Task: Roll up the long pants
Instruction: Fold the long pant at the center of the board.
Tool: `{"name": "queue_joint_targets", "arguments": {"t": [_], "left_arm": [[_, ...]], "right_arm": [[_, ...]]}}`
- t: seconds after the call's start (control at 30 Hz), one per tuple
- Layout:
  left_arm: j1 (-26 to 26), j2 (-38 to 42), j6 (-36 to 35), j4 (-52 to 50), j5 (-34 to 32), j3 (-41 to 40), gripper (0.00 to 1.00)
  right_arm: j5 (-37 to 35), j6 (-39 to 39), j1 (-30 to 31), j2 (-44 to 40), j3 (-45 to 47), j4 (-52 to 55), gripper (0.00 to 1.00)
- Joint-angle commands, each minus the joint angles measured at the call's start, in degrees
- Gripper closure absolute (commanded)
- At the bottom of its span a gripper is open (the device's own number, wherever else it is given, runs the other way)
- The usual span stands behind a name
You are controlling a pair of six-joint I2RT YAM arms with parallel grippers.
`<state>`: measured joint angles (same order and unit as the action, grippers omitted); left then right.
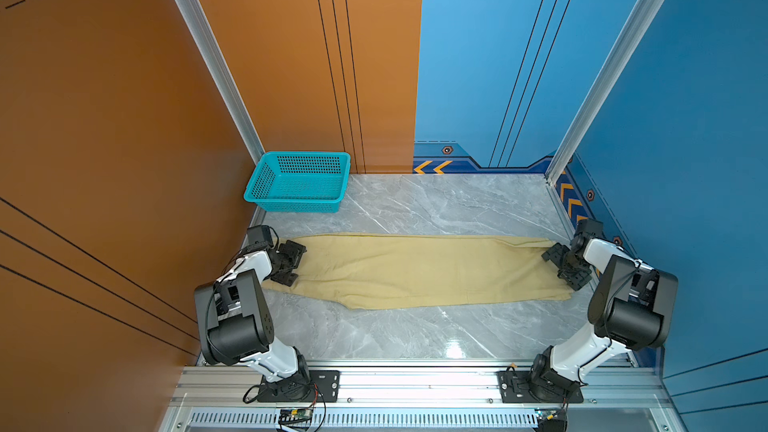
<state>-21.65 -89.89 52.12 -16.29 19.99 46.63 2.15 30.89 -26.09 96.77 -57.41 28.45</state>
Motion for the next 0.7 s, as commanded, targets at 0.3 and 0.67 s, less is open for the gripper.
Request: {"name": "queue_joint_targets", "arguments": {"t": [0.3, 0.67], "left_arm": [[-0.84, -2.55, -0.44, -7.53, -8.09, -3.19, 0.15], [-0.91, -2.39, -0.26, -7.55, -8.09, -3.06, 0.15]], "right_arm": [[3.56, 0.31, -0.57, 8.48, -4.47, 2.56, 0.11], [2.54, -0.39, 0.78, 9.28, -2.61, 4.71, 0.48]]}}
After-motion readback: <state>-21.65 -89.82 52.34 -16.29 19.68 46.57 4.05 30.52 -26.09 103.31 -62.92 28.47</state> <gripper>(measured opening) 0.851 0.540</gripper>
